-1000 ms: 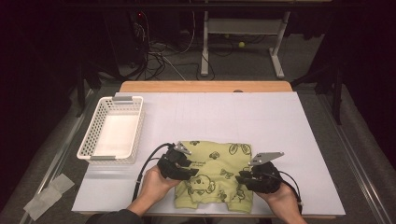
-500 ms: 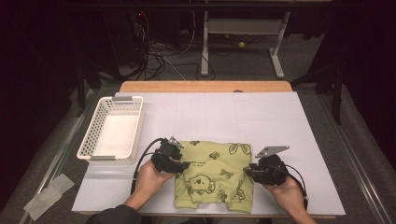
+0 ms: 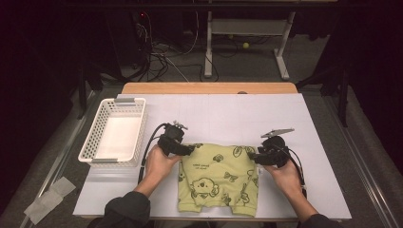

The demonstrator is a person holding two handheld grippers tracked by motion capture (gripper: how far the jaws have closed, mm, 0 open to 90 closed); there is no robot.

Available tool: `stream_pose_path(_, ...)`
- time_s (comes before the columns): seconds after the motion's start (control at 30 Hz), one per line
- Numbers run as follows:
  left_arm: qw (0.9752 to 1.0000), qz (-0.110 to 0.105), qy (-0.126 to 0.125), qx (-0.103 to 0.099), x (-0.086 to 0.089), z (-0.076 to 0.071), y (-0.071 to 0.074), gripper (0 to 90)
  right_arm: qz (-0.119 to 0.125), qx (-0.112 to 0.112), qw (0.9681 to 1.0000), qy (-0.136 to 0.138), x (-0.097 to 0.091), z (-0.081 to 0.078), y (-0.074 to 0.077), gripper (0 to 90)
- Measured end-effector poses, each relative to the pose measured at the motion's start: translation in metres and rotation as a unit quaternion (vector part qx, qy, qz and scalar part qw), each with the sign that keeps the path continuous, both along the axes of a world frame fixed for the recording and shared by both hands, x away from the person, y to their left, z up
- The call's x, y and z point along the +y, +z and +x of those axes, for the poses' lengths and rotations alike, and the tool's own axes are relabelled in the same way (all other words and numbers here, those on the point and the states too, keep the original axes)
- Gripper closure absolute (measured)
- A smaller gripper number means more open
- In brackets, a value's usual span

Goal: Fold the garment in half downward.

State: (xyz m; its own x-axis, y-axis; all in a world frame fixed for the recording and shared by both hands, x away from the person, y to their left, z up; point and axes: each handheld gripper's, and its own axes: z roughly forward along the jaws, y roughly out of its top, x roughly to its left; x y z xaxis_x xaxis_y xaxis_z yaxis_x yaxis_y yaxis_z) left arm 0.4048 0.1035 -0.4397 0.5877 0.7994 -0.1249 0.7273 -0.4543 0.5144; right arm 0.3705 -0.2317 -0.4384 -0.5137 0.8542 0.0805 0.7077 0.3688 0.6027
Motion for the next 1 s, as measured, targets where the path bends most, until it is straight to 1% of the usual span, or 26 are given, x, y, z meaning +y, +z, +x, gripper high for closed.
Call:
stream_pose_path(0.07,0.9999,0.008,0.005,0.005,-0.001,0.004,-0.005,35.3,-0.004,0.003,1.0,-0.004,0.001,0.004,-0.002,49.1)
stream_pose_path(0.13,0.9996,0.028,0.004,0.005,-0.002,0.005,-0.009,35.3,0.0,0.009,0.9999,-0.006,0.001,0.008,-0.005,48.8)
stream_pose_path(0.17,0.9994,0.033,0.003,0.008,-0.002,0.006,-0.011,35.3,0.001,0.012,0.9999,-0.007,0.002,0.009,-0.007,48.8)
stream_pose_path(0.27,0.9996,0.026,0.005,0.012,-0.001,0.007,-0.012,35.3,-0.001,0.023,0.9997,0.001,0.003,0.012,-0.011,49.4)
stream_pose_path(0.3,0.9996,0.026,0.004,0.012,-0.001,0.007,-0.012,35.3,-0.004,0.023,0.9997,0.003,0.003,0.013,-0.012,50.4)
stream_pose_path(0.37,0.9996,0.024,0.0,0.012,-0.002,0.007,-0.012,36.3,0.0,0.025,0.9997,0.003,0.003,0.013,-0.012,54.2)
stream_pose_path(0.43,0.9997,0.022,-0.004,0.014,-0.002,0.006,-0.012,40.0,-0.001,0.025,0.9997,0.008,0.003,0.014,-0.012,60.4)
stream_pose_path(0.5,0.9997,0.016,-0.01,0.016,-0.003,0.006,-0.012,44.7,-0.002,0.026,0.9995,0.014,0.002,0.014,-0.011,69.6)
stream_pose_path(0.53,0.9997,0.012,-0.014,0.015,-0.003,0.005,-0.011,50.6,0.0,0.028,0.9994,0.019,0.002,0.014,-0.011,74.5)
stream_pose_path(0.57,0.9996,0.007,-0.019,0.018,-0.002,0.006,-0.011,56.2,0.0,0.027,0.9993,0.025,0.002,0.014,-0.011,77.6)
stream_pose_path(0.63,0.9992,-0.008,-0.027,0.028,-0.001,0.007,-0.011,68.9,-0.008,0.022,0.9992,0.032,0.004,0.014,-0.01,82.3)
stream_pose_path(0.67,0.9991,-0.01,-0.028,0.029,0.0,0.007,-0.011,74.3,-0.015,0.019,0.9991,0.035,0.006,0.014,-0.01,83.5)
stream_pose_path(0.77,0.9991,-0.005,-0.032,0.027,0.0,0.006,-0.009,78.4,-0.023,0.013,0.9989,0.039,0.008,0.013,-0.008,84.6)
stream_pose_path(0.87,0.9992,-0.003,-0.034,0.021,0.001,0.006,-0.003,79.2,-0.02,0.005,0.9991,0.036,0.007,0.013,-0.003,84.8)
stream_pose_path(1.0,0.9993,-0.005,-0.033,0.015,0.004,0.007,0.006,79.4,-0.024,-0.005,0.999,0.036,0.007,0.014,0.005,84.9)
